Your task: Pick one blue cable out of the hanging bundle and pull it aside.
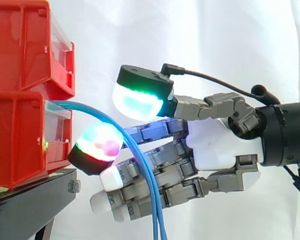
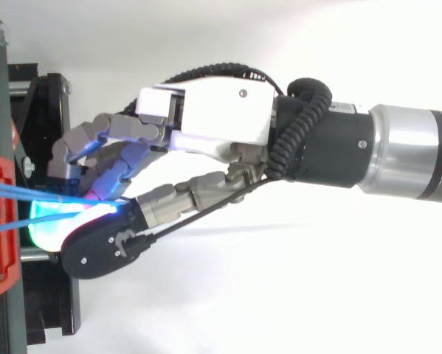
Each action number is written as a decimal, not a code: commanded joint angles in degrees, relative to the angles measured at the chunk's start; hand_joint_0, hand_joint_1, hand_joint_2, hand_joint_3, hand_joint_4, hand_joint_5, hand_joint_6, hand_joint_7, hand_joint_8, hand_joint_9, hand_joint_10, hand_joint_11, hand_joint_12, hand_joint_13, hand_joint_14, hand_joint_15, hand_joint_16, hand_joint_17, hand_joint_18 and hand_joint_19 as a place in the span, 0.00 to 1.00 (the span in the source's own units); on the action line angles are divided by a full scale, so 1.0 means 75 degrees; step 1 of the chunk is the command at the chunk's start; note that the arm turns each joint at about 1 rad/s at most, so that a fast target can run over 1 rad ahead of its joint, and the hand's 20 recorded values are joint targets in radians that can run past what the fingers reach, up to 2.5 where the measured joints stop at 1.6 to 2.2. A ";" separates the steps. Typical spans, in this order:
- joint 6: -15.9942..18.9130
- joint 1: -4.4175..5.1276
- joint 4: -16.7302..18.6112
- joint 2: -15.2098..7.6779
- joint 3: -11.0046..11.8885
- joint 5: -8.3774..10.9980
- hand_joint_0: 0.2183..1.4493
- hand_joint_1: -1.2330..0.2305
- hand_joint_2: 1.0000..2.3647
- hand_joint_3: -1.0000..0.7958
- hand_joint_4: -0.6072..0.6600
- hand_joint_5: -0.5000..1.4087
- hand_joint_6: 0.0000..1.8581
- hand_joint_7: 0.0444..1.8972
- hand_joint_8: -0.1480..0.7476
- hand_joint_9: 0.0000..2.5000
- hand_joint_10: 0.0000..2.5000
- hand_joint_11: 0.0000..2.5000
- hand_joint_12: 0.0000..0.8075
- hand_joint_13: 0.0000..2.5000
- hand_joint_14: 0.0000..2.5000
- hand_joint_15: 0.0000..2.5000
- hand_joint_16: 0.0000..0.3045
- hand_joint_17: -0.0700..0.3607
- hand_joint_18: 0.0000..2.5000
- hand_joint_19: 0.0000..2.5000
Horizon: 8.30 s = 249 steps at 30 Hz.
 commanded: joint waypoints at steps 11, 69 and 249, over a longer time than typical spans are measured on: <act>-0.0056 -0.0171 -0.0021 0.0000 0.0107 -0.0050 0.28 0.45 0.00 0.32 0.58 0.23 0.37 0.53 0.43 0.35 0.00 0.10 0.26 0.26 0.00 0.09 0.07 0.28 0.16 0.07; -0.0513 -0.0523 -0.0443 0.0293 0.0130 -0.0483 0.25 0.29 0.00 0.28 0.49 0.21 0.50 0.41 0.41 0.40 0.01 0.22 0.30 0.31 0.01 0.15 0.09 0.31 0.22 0.12; -0.0748 -0.1073 -0.0489 0.0129 0.0493 -0.1222 0.47 0.25 0.01 0.40 0.28 0.18 0.53 0.51 0.36 0.38 0.01 0.30 0.29 0.27 0.01 0.17 0.11 0.34 0.22 0.16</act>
